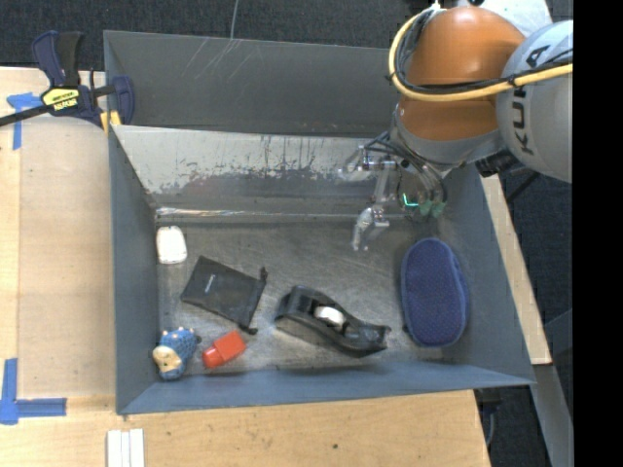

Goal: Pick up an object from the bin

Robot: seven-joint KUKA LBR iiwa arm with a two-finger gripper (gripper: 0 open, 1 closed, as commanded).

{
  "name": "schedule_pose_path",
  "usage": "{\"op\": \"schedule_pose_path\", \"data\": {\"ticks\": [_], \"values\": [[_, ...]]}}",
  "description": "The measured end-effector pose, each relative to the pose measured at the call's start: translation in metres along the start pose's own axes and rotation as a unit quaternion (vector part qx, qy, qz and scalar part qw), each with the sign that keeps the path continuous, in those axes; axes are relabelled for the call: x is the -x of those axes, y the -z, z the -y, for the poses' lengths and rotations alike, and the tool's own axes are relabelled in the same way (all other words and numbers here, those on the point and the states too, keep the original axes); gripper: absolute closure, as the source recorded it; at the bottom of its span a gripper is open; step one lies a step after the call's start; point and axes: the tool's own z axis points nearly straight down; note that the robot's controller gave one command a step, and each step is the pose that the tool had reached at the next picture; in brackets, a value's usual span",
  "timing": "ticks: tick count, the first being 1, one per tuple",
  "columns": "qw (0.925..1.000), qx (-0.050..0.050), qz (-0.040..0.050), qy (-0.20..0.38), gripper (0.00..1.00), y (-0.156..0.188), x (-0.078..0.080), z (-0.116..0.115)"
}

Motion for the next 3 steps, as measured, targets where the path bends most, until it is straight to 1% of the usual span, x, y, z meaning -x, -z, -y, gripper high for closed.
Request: {"op": "schedule_pose_path", "data": {"ticks": [1, 2, 3], "values": [[0.9998, 0.001, -0.0007, 0.020, 0.00, -0.078, -0.024, -0.044], [0.9985, 0.001, 0.0041, 0.054, 0.00, -0.119, -0.064, -0.075], [0.9986, 0.000, 0.0044, 0.053, 1.00, -0.118, -0.063, -0.073]]}}
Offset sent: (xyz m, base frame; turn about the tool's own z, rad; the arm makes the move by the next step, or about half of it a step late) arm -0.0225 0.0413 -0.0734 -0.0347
